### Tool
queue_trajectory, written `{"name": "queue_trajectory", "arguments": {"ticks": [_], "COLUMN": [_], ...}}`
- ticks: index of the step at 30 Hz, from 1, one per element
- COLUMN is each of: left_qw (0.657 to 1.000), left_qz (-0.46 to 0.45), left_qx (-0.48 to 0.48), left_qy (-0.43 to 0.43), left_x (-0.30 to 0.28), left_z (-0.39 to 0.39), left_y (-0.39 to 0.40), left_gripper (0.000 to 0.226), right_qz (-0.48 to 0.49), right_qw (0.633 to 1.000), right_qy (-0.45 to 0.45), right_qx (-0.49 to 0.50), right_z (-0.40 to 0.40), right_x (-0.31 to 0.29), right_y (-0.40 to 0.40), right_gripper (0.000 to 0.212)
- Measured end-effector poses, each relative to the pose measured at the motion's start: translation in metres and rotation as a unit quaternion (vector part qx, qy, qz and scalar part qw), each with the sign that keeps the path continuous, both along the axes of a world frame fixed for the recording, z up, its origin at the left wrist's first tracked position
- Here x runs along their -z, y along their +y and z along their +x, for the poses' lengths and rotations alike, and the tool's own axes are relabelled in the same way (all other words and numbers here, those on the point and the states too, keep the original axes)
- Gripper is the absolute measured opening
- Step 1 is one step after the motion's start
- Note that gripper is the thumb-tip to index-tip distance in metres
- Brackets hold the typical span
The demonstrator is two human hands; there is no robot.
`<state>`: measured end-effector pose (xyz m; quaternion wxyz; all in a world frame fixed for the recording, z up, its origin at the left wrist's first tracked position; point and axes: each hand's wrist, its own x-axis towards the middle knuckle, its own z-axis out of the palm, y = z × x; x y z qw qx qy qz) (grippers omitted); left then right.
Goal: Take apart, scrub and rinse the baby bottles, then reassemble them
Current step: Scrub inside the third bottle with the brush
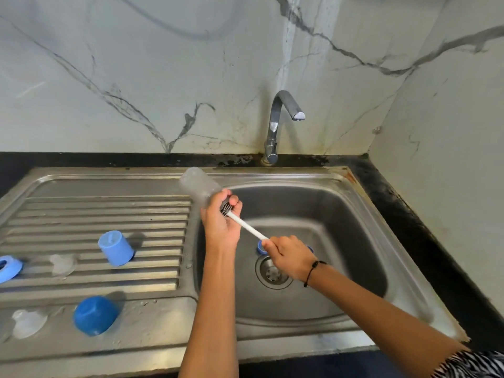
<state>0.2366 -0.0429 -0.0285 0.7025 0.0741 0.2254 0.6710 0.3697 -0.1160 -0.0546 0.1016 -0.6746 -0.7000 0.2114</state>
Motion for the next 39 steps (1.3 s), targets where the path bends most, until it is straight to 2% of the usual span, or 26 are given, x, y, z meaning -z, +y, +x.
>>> {"name": "queue_trajectory", "arguments": {"ticks": [1, 3, 5, 7, 9, 11, 13, 15, 16, 18, 19, 21, 22, 25, 26, 28, 30, 34, 35, 37, 39], "left_qw": [0.999, 0.992, 0.991, 0.997, 0.991, 0.984, 0.99, 0.998, 0.999, 0.996, 0.993, 0.992, 0.993, 0.992, 0.993, 0.995, 0.998, 0.989, 0.985, 0.982, 0.985], "left_qz": [-0.013, -0.021, 0.002, 0.058, 0.118, 0.146, 0.103, 0.046, 0.025, 0.01, 0.012, 0.02, 0.032, 0.077, 0.076, 0.046, -0.018, -0.092, -0.102, -0.107, -0.083], "left_qx": [-0.015, -0.037, -0.045, -0.017, 0.042, 0.085, 0.082, 0.039, 0.023, 0.001, -0.005, 0.009, 0.02, 0.072, 0.082, 0.09, 0.065, 0.025, 0.022, 0.031, 0.066], "left_qy": [0.044, 0.118, 0.129, 0.041, -0.053, -0.064, -0.048, -0.024, 0.01, 0.089, 0.114, 0.125, 0.116, 0.063, 0.031, -0.005, 0.009, 0.109, 0.135, 0.155, 0.138], "left_x": [-0.001, 0.001, -0.001, -0.004, -0.004, -0.004, -0.007, -0.006, -0.006, -0.005, -0.003, -0.002, -0.004, -0.007, -0.007, -0.005, -0.002, 0.006, 0.007, 0.009, 0.007], "left_z": [0.001, 0.007, 0.007, 0.0, -0.01, -0.013, -0.007, 0.001, 0.004, 0.009, 0.012, 0.012, 0.011, 0.0, -0.003, -0.003, 0.003, 0.017, 0.02, 0.022, 0.018], "left_y": [0.0, 0.001, 0.001, 0.001, -0.002, -0.008, -0.01, -0.007, -0.004, 0.001, 0.003, 0.006, 0.005, 0.002, 0.0, -0.002, 0.001, 0.005, 0.005, 0.008, 0.007], "left_gripper": [0.014, 0.035, 0.042, 0.04, 0.033, 0.024, 0.022, 0.029, 0.031, 0.009, 0.015, 0.039, 0.04, 0.015, 0.022, 0.026, 0.02, 0.003, 0.011, 0.027, 0.031], "right_qz": [0.006, 0.013, 0.018, 0.018, -0.003, -0.026, -0.028, -0.014, -0.005, 0.007, 0.006, 0.009, 0.012, 0.014, 0.005, -0.019, -0.029, -0.002, 0.005, 0.007, 0.005], "right_qw": [0.999, 0.996, 0.998, 0.997, 0.974, 0.961, 0.977, 0.995, 0.999, 0.999, 0.997, 0.996, 0.997, 0.99, 0.989, 0.99, 0.996, 0.996, 0.993, 0.991, 0.995], "right_qy": [-0.035, -0.076, -0.053, 0.069, 0.228, 0.274, 0.209, 0.101, 0.049, -0.029, -0.045, -0.031, 0.003, 0.135, 0.149, 0.137, 0.081, -0.062, -0.083, -0.094, -0.043], "right_qx": [0.016, 0.038, 0.037, 0.015, 0.01, 0.004, -0.011, -0.009, 0.004, 0.043, 0.06, 0.079, 0.076, 0.026, 0.007, -0.008, 0.005, 0.066, 0.08, 0.095, 0.092], "right_z": [0.0, 0.0, 0.0, 0.002, 0.001, 0.001, 0.003, 0.006, 0.006, 0.004, 0.004, 0.004, 0.005, 0.01, 0.01, 0.011, 0.011, 0.003, 0.001, -0.001, 0.002], "right_x": [-0.002, -0.005, -0.01, -0.013, -0.009, 0.001, 0.006, 0.002, -0.002, -0.005, -0.004, -0.004, -0.006, -0.012, -0.013, -0.01, -0.006, -0.007, -0.007, -0.006, -0.007], "right_y": [0.002, 0.007, 0.011, 0.011, 0.001, -0.01, -0.015, -0.014, -0.012, -0.009, -0.006, -0.001, 0.001, 0.0, -0.004, -0.01, -0.012, -0.01, -0.009, -0.004, -0.002], "right_gripper": [0.044, 0.039, 0.038, 0.044, 0.046, 0.044, 0.044, 0.042, 0.041, 0.041, 0.041, 0.041, 0.042, 0.048, 0.048, 0.047, 0.045, 0.038, 0.038, 0.042, 0.043]}}
